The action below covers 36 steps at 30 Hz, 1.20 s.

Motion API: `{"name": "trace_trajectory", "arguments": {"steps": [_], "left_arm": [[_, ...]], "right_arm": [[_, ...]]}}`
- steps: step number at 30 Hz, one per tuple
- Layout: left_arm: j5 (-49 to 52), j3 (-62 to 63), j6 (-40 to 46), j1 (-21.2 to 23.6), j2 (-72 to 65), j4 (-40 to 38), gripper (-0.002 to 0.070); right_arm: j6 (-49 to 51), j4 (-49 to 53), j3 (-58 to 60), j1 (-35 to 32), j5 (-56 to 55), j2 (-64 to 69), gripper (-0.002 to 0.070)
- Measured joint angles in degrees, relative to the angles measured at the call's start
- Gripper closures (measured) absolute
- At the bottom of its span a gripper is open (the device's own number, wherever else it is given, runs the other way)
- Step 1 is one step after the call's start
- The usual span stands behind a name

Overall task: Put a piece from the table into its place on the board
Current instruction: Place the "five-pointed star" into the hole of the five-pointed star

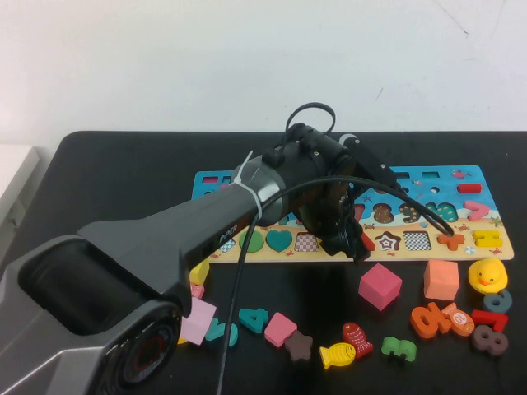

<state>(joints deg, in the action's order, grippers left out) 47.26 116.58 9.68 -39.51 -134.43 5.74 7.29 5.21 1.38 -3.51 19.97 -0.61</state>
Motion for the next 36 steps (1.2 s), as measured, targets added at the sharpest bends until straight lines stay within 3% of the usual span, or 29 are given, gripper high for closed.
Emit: {"name": "trace_trajectory", "arguments": {"steps": [8,26,29,30,33,36], "left_arm": [[0.40,0.00,-0.96,0.00,0.00,0.00,0.0278],[9.05,6.21,-5.74,-0.21,1.23,5.75,0.0281],[10.39,6.21,-5.74,-0.29,1.23,5.89,0.0349],[10.24,6.21,-5.74,-0.29,1.13,5.89,0.0445],[8.34,6.21,-5.74,0.09,0.63,5.89,0.0593],[5.74,6.21,-6.48,0.66,-0.10,6.17,0.0651]], "right_arm": [[0.00,0.00,0.00,0.00,0.00,0.00,0.0658],[0.00,0.00,0.00,0.00,0.00,0.00,0.0658],[0.00,0.00,0.00,0.00,0.00,0.00,0.0657],[0.00,0.00,0.00,0.00,0.00,0.00,0.0657],[0.00,0.00,0.00,0.00,0.00,0.00,0.0657],[0.00,0.00,0.00,0.00,0.00,0.00,0.0657]]}}
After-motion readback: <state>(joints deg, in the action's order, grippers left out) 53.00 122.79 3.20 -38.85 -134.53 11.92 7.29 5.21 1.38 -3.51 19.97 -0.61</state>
